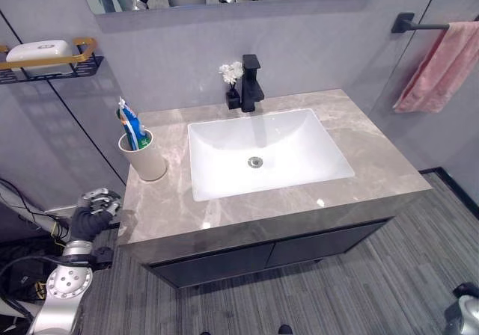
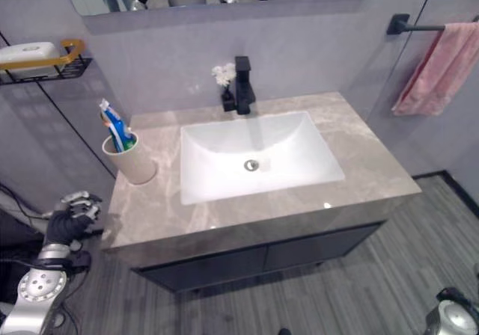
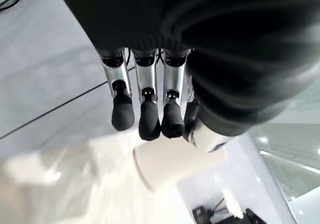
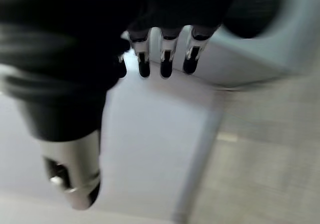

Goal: Put brush and paste in cup on sink, flatten towel.

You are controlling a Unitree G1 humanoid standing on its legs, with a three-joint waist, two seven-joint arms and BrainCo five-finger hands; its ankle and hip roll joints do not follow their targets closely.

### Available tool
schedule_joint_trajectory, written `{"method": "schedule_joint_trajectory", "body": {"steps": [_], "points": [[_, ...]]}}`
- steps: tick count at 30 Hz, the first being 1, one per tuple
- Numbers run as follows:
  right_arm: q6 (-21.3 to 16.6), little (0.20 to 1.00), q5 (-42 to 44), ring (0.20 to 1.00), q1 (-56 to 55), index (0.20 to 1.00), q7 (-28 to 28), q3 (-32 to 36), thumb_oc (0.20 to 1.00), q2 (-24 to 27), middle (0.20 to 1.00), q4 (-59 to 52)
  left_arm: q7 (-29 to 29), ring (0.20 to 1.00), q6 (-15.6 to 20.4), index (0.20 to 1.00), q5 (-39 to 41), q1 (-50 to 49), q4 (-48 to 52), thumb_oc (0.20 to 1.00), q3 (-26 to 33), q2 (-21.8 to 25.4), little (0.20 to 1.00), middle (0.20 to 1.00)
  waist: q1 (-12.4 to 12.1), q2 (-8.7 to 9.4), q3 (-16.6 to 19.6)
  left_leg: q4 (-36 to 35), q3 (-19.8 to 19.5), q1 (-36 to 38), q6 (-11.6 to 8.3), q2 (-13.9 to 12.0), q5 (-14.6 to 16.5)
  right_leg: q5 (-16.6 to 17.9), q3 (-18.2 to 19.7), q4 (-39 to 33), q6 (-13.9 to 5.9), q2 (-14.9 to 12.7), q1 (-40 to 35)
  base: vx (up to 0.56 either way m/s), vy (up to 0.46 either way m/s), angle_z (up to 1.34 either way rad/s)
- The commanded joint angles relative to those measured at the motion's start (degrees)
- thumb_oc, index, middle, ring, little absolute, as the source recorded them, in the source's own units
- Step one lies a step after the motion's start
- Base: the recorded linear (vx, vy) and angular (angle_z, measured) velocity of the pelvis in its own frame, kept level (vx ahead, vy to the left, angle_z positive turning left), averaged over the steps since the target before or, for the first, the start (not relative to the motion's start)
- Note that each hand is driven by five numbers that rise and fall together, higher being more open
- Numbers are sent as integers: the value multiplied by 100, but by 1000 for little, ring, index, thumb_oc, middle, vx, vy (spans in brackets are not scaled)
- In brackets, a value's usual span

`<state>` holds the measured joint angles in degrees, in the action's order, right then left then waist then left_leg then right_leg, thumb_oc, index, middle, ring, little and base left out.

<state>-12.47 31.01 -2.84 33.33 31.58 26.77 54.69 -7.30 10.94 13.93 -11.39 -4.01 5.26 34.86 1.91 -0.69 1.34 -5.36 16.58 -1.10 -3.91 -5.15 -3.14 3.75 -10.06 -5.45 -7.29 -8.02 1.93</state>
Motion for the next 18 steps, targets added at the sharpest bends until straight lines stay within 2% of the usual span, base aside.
{"method": "schedule_joint_trajectory", "body": {"steps": [1,4,8,9,10,11,12,15,16,17,18], "points": [[117,1000,383,1000,296,1000,-768,-346,1000,149,1000,661,160,200,106,200,410,531,129,200,139,138,200,200,-16,195,-123,36,-230,23,-183,-258,116,491,-308,45,-493,-610,17,0,0,0],[420,1000,657,1000,348,1000,-1403,-698,1000,-146,1000,1863,246,200,125,200,320,636,213,200,1,143,200,200,-58,196,-171,36,-289,14,-199,-253,105,460,-376,45,-483,-589,-20,0,0,0],[805,1000,-163,1000,257,1000,-1942,-1594,1000,-630,1000,2491,318,200,272,200,452,747,240,200,-133,1,200,200,-122,228,-197,36,-384,44,-188,-234,134,414,-502,45,-452,-562,-170,30,-13,5],[804,1000,-166,1000,263,1000,-1944,-1598,1000,-633,1000,2494,319,200,274,200,452,745,240,200,-125,5,200,200,-109,236,-185,36,-391,13,-183,-227,104,434,-507,45,-446,-569,-144,16,16,20],[920,1000,-684,1000,200,1000,-2089,-2003,1000,-822,1000,2625,384,200,314,200,497,748,286,200,-177,-82,200,200,-144,269,-183,36,-452,18,-154,-190,127,438,-583,45,-447,-583,-212,11,14,20],[920,1000,-684,1000,200,1000,-2089,-2004,1000,-823,1000,2625,384,200,314,200,498,745,287,200,-176,-82,200,200,-140,270,-181,36,-455,16,-153,-189,127,437,-587,45,-448,-585,-212,43,63,17],[968,1000,-1312,1000,173,1000,-2182,-2507,1000,-1037,1000,2544,409,200,375,200,575,719,411,200,-200,-185,200,200,-174,303,-194,36,-480,65,-104,-136,168,439,-629,90,-466,-623,-267,29,75,11],[1003,1000,-1788,1000,72,1000,-2274,-2851,1000,-1127,1000,2364,436,200,392,200,619,674,480,200,-194,-239,200,200,-170,358,-204,36,-502,131,-45,-59,190,441,-632,182,-479,-684,-306,-7,98,15],[996,1000,-2218,1000,74,1000,-2379,-3277,1000,-1217,1000,2129,450,200,408,200,664,759,540,200,-318,-283,200,200,-206,440,-317,246,-578,54,35,56,239,415,-615,462,-477,-811,-265,-48,80,14],[996,1000,-2218,1000,74,1000,-2379,-3278,1000,-1217,1000,2129,450,200,408,200,665,759,540,200,-317,-282,200,200,-204,441,-316,253,-580,49,36,58,242,413,-616,466,-478,-813,-263,-99,167,19],[971,1000,-2468,1000,3,1000,-2413,-3498,1000,-1251,1000,1888,485,200,426,200,661,801,626,200,-433,-290,200,200,-215,499,-392,393,-646,-35,89,146,331,473,-620,680,-492,-933,-219,-52,94,18]]}}
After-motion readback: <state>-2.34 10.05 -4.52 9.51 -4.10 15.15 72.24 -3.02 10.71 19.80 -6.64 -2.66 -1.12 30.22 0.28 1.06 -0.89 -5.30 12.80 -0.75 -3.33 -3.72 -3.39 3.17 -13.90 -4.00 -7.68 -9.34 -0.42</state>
